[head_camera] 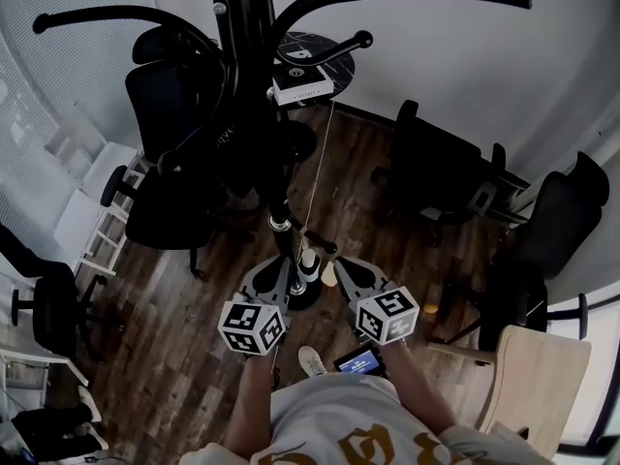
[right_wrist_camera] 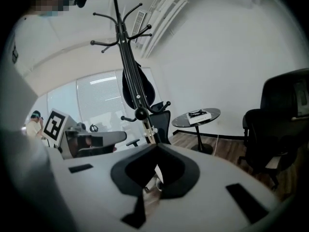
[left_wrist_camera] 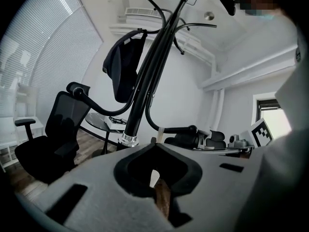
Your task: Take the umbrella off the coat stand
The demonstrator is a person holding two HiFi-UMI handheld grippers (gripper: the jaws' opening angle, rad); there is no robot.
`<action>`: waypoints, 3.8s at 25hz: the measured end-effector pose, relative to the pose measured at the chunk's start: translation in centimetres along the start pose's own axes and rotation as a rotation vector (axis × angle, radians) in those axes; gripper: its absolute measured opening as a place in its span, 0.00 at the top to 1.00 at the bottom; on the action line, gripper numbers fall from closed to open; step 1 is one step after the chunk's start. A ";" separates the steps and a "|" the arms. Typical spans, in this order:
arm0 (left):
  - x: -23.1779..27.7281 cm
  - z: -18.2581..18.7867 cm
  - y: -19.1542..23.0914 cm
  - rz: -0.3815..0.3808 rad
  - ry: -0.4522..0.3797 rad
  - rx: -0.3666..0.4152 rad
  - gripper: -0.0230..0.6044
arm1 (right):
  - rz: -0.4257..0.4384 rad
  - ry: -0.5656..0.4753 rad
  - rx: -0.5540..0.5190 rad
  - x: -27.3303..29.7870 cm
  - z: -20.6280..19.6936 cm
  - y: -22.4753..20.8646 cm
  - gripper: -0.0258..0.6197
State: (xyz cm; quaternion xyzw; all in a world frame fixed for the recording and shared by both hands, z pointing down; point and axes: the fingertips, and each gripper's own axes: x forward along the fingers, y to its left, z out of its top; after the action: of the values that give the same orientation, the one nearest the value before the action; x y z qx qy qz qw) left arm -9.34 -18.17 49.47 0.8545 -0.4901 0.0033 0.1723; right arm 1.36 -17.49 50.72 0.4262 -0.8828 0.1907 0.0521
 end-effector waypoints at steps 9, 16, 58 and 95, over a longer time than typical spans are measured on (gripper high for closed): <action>1.0 -0.4 0.1 -0.023 0.032 0.054 0.93 | 0.023 0.037 -0.044 1.9 -1.1 0.9 0.94; 1.6 -0.4 0.0 -0.046 0.053 0.078 0.93 | 0.013 0.035 -0.053 3.0 -0.8 0.9 0.94; 5.4 -1.3 0.7 -0.139 0.177 0.126 0.92 | 0.061 0.047 -0.210 6.9 -0.1 1.6 0.93; 4.3 -0.9 1.5 -0.193 0.163 -0.091 0.93 | 0.090 0.023 0.015 9.9 -1.4 1.9 0.94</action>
State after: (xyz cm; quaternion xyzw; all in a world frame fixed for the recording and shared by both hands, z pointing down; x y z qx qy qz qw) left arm -8.19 -22.17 51.49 0.8858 -0.3898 0.0340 0.2497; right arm -6.48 -23.13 53.95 0.3843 -0.8989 0.2044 0.0504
